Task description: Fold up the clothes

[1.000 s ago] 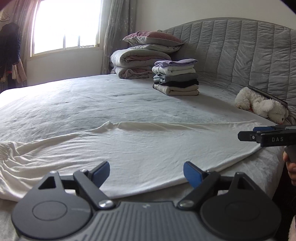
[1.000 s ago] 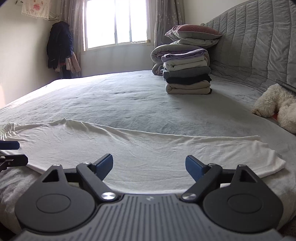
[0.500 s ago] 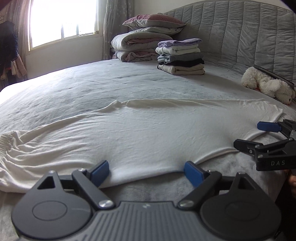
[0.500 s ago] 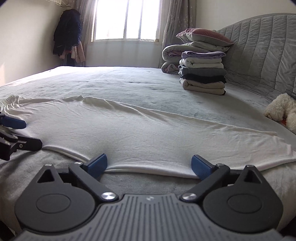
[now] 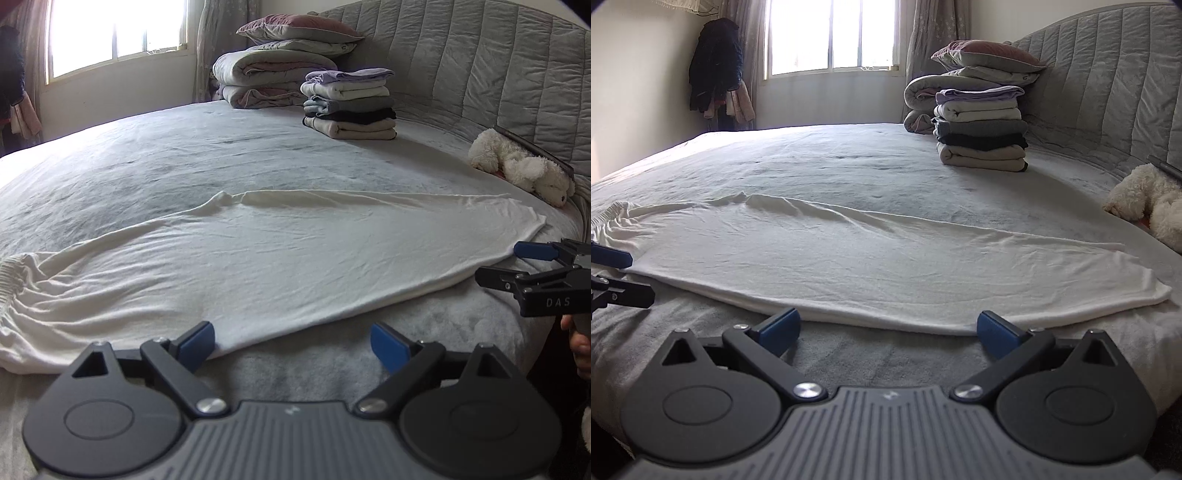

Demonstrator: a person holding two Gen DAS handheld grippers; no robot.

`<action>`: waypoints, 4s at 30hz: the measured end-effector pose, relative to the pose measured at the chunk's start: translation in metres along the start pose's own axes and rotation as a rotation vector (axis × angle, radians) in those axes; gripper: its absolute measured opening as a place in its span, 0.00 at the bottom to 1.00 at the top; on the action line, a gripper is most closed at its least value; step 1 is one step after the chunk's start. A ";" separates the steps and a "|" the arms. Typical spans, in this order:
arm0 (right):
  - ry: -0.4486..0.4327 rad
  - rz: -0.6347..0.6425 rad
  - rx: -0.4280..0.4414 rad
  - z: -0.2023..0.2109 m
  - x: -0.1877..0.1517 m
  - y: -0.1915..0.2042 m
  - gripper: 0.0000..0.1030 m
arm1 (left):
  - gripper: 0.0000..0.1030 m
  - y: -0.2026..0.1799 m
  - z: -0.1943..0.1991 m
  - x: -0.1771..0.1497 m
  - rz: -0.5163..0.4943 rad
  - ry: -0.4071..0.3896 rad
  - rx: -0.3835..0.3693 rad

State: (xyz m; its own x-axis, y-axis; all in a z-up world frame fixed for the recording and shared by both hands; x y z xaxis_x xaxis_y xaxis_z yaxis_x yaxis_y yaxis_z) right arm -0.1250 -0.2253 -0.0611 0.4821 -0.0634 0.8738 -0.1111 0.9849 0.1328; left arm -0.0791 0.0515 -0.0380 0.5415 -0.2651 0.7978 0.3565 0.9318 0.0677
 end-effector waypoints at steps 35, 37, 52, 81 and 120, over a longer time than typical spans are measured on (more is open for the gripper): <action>0.051 -0.380 -0.155 0.021 0.041 -0.134 1.00 | 0.99 0.023 -0.043 0.041 0.205 0.056 0.205; 0.058 -0.329 -0.152 0.020 0.043 -0.130 1.00 | 0.99 0.025 -0.044 0.039 0.218 0.056 0.208; 0.108 -0.382 -0.156 0.019 0.049 -0.155 1.00 | 0.99 0.027 -0.056 0.026 0.227 0.063 0.136; 0.157 -0.298 -0.300 0.000 0.051 -0.164 0.18 | 0.99 0.056 -0.041 0.041 0.392 0.047 0.082; 0.254 -0.383 0.382 -0.079 0.105 0.019 0.14 | 0.99 0.101 -0.017 0.041 0.408 0.053 0.159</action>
State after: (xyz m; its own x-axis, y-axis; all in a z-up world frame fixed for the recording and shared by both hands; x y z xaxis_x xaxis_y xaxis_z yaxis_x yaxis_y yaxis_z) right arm -0.0076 -0.2006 -0.0042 0.7369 -0.3163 0.5975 -0.1701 0.7686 0.6167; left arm -0.0084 0.1304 -0.0086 0.6536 0.1239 0.7467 -0.0141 0.9883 -0.1516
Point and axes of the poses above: each gripper's, at about its wrist camera, not at the fingertips, and z roughly against the way its jaws point, y to its left, x to its top, the point moved 2 cm from there along -z, roughly the way its jaws point, and after that the axes turned 12 degrees about x, right-handed, at the moved point
